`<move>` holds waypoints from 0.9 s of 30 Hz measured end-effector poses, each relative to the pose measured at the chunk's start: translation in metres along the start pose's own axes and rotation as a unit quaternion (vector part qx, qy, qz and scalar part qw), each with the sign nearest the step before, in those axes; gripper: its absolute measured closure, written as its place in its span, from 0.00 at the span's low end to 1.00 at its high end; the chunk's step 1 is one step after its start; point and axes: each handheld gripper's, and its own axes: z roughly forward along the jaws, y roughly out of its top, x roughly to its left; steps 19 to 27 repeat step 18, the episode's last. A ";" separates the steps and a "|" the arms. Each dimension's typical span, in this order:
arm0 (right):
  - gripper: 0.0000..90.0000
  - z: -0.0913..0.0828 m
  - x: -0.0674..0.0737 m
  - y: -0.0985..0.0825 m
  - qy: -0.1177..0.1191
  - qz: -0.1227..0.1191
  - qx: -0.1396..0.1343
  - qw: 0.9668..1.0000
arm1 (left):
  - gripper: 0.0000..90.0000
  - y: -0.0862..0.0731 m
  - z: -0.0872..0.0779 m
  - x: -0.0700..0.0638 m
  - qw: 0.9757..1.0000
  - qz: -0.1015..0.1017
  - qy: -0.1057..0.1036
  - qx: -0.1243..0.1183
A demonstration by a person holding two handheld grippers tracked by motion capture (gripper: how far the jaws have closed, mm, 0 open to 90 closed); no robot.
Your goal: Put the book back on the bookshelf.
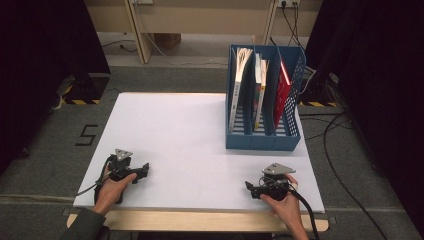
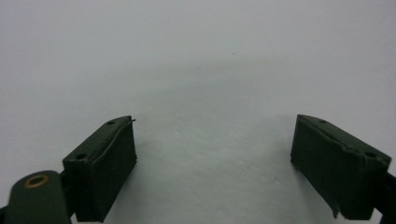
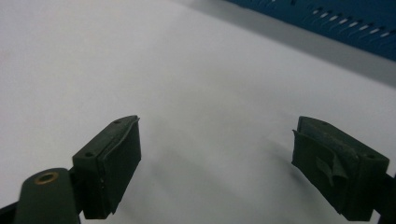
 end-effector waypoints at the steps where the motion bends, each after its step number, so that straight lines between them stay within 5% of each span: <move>1: 0.18 0.001 0.001 -0.001 0.000 -0.002 0.008 1.000 | 0.14 0.000 0.000 0.000 1.000 0.000 0.000 0.000; 8: 0.17 0.003 0.004 -0.005 -0.011 -0.022 0.011 1.000 | 0.14 0.000 0.000 0.000 1.000 0.000 0.000 0.001; 27: 0.17 0.003 0.005 -0.007 -0.015 -0.018 0.005 1.000 | 0.14 0.000 0.000 0.000 1.000 0.000 0.000 0.001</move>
